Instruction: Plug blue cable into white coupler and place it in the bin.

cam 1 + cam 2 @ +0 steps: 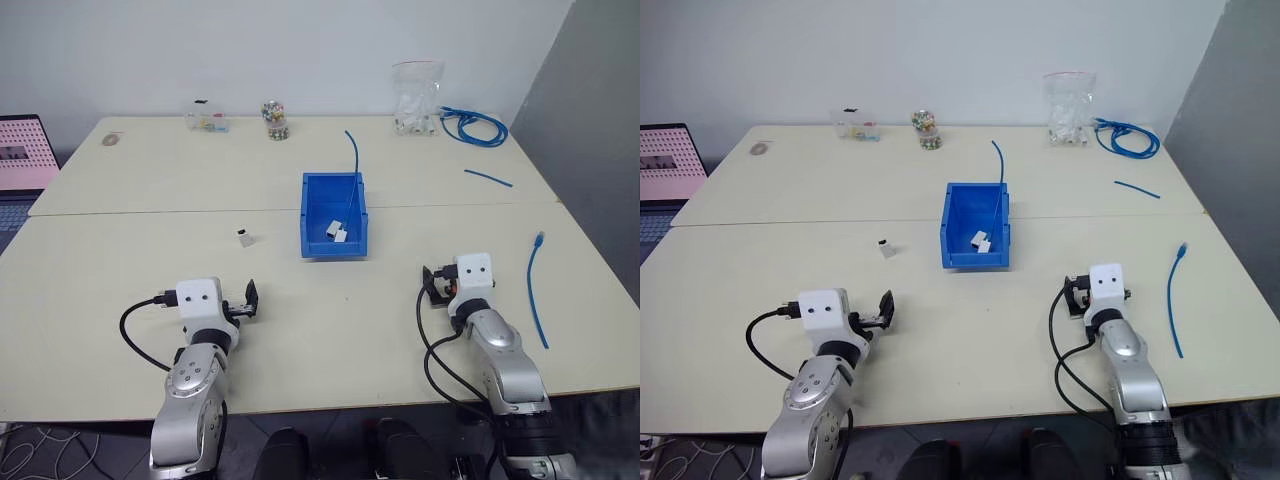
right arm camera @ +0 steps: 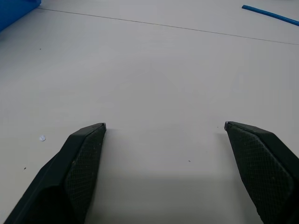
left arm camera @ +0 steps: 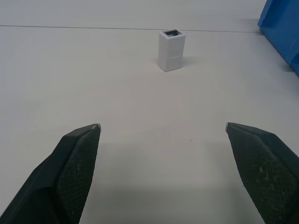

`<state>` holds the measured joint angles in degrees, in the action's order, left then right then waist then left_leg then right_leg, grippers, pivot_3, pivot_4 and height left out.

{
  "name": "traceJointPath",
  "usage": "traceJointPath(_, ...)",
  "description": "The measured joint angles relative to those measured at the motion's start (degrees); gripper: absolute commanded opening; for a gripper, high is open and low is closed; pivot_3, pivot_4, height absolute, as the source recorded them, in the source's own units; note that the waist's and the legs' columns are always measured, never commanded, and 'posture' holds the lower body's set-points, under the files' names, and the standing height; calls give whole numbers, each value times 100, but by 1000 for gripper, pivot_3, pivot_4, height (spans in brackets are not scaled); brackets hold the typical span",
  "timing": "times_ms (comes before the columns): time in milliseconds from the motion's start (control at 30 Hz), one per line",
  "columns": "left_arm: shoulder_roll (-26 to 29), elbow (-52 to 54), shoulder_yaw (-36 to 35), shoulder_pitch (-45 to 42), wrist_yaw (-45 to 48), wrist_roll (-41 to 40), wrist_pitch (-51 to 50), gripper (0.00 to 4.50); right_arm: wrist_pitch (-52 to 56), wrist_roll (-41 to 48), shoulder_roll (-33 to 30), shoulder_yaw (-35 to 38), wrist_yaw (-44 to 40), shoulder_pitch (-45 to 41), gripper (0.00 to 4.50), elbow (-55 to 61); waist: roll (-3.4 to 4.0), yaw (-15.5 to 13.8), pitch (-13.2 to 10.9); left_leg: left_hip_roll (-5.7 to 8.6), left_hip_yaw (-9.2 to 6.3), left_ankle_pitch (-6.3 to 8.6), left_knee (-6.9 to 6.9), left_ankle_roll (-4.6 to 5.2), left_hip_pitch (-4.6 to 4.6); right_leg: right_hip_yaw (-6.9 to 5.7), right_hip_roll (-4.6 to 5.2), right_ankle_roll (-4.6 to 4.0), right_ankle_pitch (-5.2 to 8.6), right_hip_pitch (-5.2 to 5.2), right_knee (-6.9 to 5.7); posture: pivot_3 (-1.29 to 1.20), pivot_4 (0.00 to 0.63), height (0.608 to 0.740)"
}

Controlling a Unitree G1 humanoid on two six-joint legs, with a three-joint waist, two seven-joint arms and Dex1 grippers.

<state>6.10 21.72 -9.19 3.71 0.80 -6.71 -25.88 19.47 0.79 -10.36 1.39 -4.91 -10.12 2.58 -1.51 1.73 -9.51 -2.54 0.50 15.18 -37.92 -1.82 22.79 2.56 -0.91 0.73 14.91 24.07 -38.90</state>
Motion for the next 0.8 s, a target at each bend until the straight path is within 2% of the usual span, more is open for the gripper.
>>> traceJointPath(400, -237, -1, 246, -54, -114, 33, 0, 4500, 343, 96, 124, 364, 272, -9, 4317, 235, 0, -2, 0, 2, 0, 0, 0, 0, 2, 1, 1, 0, 0, 1, 1, 0, 150, 740)
traceJointPath(500, 5, -78, 403, -505, 158, 10, -18, 4500, 412, 49, -64, 476, 326, -70, 4317, 358, -1, -19, -1, 14, -6, -1, -2, 0, 3, -8, -1, 0, 0, 0, -2, 0, 150, 740)
traceJointPath(600, 456, -225, 750, -1318, 1028, -202, -190, 4500, 617, 45, -258, 751, 443, -241, 4317, 471, -1, -18, -1, 43, -3, -1, -2, 1, 2, -6, 0, 0, 0, -1, -4, 0, 150, 740)
traceJointPath(667, 822, -250, 1252, -1829, 1885, -438, -256, 4500, 802, 39, -436, 969, 547, -373, 4317, 486, 0, -13, -1, 55, -2, -1, 1, 1, 6, -5, 6, 1, 0, 1, 2, 0, 150, 740)
traceJointPath(800, 1145, -684, 2054, -2875, 3520, -861, -220, 4500, 1195, 73, -655, 1537, 813, -740, 4317, 328, 0, -6, -1, 71, 3, 0, 1, 1, 10, -4, 15, 7, 4, 2, 6, 0, 150, 740)
